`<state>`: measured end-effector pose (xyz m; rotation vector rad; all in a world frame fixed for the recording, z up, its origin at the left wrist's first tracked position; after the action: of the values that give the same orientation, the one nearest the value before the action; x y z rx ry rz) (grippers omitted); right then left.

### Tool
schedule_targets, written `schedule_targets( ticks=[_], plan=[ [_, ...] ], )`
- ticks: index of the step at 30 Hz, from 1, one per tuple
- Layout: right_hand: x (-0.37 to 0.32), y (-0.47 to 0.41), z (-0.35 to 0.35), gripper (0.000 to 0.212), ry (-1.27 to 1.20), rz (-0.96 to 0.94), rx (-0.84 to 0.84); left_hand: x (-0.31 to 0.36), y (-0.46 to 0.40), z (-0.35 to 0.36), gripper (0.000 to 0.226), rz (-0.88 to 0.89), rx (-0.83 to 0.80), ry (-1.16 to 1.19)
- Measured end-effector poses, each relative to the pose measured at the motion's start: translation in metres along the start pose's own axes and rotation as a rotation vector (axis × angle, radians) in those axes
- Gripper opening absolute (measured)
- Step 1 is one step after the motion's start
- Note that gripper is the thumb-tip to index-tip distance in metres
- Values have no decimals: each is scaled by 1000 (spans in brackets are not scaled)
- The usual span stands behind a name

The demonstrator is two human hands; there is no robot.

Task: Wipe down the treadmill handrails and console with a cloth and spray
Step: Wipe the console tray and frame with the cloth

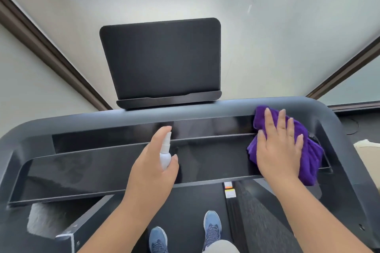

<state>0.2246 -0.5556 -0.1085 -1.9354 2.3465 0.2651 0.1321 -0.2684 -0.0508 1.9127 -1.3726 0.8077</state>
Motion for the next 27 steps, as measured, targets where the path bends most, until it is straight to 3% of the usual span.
schedule_targets(
  ticks=[5, 10, 13, 18, 21, 27],
  plan=[
    [-45, -27, 2, 57, -154, 188, 98, -25, 1, -34, 64, 17, -19, -2],
    [-101, -12, 8, 59, -179, 184, 74, -40, 9, -56, 64, 46, -13, 6],
    [-154, 27, 24, 64, -119, 47, 48, -44, 14, -64, 63, 54, 2, 15],
    [-217, 105, 51, 75, 23, -389, -86, -43, 21, -68, 64, 48, 53, 44],
    [-206, 123, 52, 76, 32, -535, -164, -36, 24, -62, 67, 60, 83, 37],
    [-138, 124, 41, 65, 23, -679, -140, -14, 20, -42, 65, 65, 85, 23]
  ],
)
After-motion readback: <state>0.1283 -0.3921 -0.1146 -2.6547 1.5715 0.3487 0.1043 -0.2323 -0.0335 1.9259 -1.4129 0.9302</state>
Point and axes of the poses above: each hand's wrist, its own y-axis away from the middle knuckle, its own z-axis out of the palm, x = y × z, the point moved 3 cm from there along -y, towards the middle knuckle, and after that the axes turned 1 degree about -x, right-handed, at the moved point
